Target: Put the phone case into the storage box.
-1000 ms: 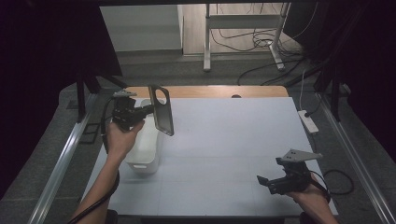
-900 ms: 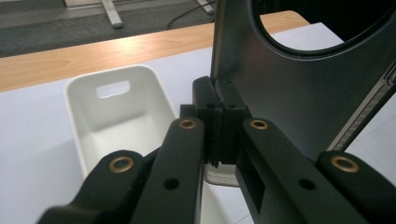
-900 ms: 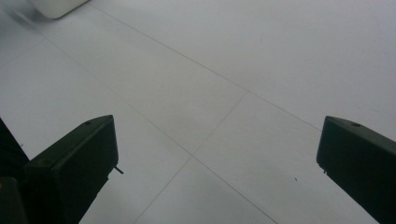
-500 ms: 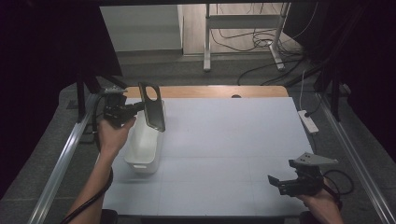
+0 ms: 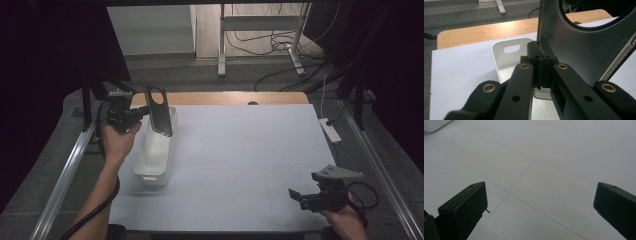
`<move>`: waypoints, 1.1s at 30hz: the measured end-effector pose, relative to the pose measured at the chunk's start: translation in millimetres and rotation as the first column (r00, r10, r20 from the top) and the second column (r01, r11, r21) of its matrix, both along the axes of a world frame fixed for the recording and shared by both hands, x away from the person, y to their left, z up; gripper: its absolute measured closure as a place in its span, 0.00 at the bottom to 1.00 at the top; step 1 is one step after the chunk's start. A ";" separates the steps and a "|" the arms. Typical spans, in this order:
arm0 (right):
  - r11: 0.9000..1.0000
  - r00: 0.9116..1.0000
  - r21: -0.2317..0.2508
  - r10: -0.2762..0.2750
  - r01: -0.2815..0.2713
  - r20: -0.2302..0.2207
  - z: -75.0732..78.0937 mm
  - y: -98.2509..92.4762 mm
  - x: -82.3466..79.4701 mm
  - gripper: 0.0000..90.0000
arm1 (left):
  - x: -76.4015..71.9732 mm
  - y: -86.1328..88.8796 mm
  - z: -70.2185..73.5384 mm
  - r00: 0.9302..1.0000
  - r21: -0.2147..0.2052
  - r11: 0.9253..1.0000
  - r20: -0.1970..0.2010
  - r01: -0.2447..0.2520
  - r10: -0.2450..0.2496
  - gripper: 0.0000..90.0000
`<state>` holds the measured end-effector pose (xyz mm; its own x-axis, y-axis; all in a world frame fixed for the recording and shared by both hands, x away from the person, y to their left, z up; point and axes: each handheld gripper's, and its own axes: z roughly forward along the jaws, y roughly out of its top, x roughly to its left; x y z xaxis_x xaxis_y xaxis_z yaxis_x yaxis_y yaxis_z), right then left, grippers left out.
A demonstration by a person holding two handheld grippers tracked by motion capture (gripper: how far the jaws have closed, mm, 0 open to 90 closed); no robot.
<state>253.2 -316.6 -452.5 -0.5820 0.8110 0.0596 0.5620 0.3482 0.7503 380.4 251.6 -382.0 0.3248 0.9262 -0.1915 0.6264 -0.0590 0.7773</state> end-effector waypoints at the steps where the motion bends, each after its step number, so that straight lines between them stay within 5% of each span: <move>1: 1.000 1.000 0.002 -0.001 0.001 0.001 0.0 -0.2 0.1 0.00 | 1.4 0.6 -0.4 1.000 0.000 1.000 0.000 -0.007 0.007 0.99; 26: 1.000 1.000 -0.015 0.013 -0.013 -0.007 -0.7 1.7 0.4 0.02 | 40.6 -4.2 -7.2 0.996 0.067 0.994 0.004 -0.085 0.084 0.99; 33: 1.000 1.000 -0.015 0.015 -0.015 -0.016 -1.0 1.8 1.0 0.02 | 47.5 0.4 -10.5 0.994 0.048 0.993 0.008 -0.108 0.108 0.99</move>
